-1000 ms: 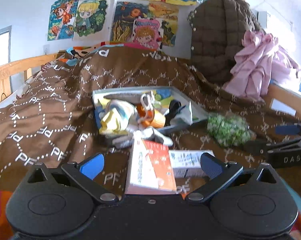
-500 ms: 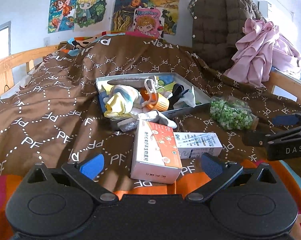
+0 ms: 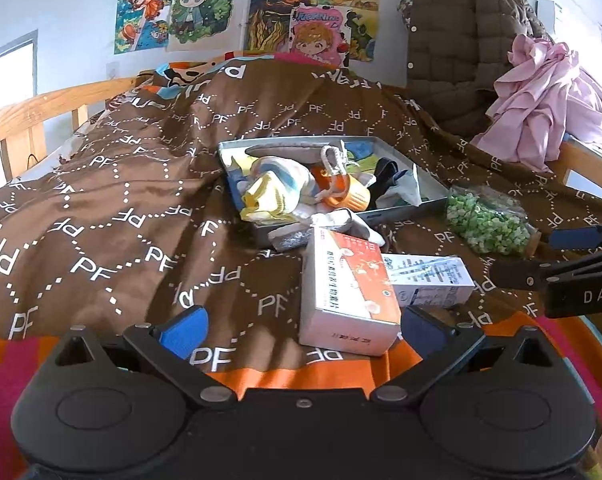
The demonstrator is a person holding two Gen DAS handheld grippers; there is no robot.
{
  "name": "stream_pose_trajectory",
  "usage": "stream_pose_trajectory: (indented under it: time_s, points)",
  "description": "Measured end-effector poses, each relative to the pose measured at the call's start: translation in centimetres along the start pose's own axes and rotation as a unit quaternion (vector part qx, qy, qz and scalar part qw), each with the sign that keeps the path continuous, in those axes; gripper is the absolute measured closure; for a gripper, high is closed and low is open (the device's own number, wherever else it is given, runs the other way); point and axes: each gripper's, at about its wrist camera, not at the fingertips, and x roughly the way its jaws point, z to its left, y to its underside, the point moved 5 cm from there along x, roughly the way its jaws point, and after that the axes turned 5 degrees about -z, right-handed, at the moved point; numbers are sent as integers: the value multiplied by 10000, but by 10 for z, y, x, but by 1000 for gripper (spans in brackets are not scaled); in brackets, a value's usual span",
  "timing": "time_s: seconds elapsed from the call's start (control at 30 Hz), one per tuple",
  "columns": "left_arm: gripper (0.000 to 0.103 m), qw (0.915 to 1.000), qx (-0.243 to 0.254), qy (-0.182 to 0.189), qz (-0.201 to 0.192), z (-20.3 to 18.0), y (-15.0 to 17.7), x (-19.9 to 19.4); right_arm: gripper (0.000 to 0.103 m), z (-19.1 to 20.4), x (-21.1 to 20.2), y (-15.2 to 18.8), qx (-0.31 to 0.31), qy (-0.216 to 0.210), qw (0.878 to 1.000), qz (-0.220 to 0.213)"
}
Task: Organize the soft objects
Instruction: 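Pull both grippers back up and away from the tray, then move both grippers toward the white fabric items at the tray rim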
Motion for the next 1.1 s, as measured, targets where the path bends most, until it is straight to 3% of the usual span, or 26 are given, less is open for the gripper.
stream_pose_trajectory:
  time_s: [1.1]
  points:
    - [1,9990,-333,-233,-192,29,-22,41,0,-2,54,-26,113,-125,9998,-129]
